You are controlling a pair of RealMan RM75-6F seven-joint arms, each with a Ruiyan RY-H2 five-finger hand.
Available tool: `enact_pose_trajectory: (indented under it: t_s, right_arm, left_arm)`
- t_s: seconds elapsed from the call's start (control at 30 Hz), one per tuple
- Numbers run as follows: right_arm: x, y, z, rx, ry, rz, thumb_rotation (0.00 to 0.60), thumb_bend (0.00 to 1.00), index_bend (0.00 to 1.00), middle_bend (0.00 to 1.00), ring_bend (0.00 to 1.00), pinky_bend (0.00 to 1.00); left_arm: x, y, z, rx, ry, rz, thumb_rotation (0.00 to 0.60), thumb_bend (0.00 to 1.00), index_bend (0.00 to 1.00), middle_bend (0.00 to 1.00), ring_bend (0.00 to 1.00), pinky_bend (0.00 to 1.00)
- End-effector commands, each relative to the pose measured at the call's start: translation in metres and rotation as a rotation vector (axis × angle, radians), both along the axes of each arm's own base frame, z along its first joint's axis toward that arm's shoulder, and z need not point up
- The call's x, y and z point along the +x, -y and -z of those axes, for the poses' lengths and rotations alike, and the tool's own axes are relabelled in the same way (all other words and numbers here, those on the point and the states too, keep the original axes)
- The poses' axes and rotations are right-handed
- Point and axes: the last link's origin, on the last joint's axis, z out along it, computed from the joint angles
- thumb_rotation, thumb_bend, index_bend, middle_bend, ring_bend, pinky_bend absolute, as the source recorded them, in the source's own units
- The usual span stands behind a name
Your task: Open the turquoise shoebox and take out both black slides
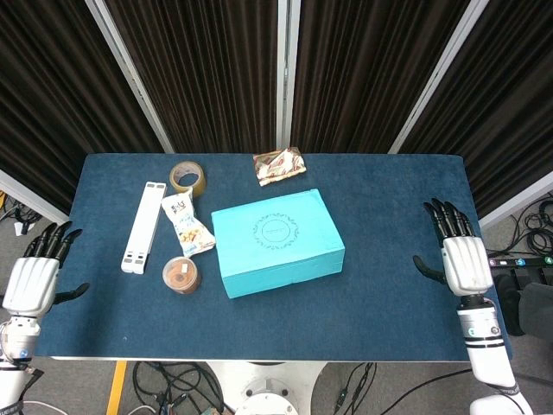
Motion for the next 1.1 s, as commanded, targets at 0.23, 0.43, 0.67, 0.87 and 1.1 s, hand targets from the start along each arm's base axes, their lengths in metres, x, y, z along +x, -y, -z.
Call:
enact_pose_trajectory:
  t_s: [0.23, 0.43, 0.67, 0.87, 1.1]
  right_arm:
    - [0.003, 0.003, 0.018, 0.070, -0.060, 0.003, 0.600, 0.15, 0.03, 0.03, 0.00, 0.12]
    - [0.003, 0.002, 0.046, 0.124, -0.189, -0.017, 0.600, 0.13, 0.00, 0.00, 0.00, 0.07]
    - [0.007, 0.004, 0.080, 0.172, -0.231, -0.066, 0.600, 0.13, 0.00, 0.00, 0.00, 0.03]
    - [0.012, 0.005, 0.099, 0.109, -0.232, -0.184, 0.600, 0.13, 0.00, 0.00, 0.00, 0.00]
    - [0.006, -0.004, 0.122, 0.076, -0.221, -0.262, 0.600, 0.10, 0.00, 0.00, 0.00, 0.00]
  left_arm:
    - [-0.003, -0.001, 0.002, -0.012, -0.003, 0.000, 0.600, 0.10, 0.12, 0.06, 0.00, 0.18]
    - [-0.002, -0.004, 0.002, -0.012, 0.002, 0.005, 0.600, 0.10, 0.13, 0.06, 0.00, 0.18]
    - [-0.005, -0.006, 0.001, -0.018, -0.002, 0.010, 0.600, 0.10, 0.12, 0.06, 0.00, 0.18]
    - [-0.008, -0.004, 0.008, -0.012, 0.008, 0.022, 0.600, 0.10, 0.12, 0.06, 0.00, 0.18]
    - [-0.006, -0.004, 0.009, 0.004, 0.010, 0.050, 0.600, 0.10, 0.12, 0.06, 0.00, 0.18]
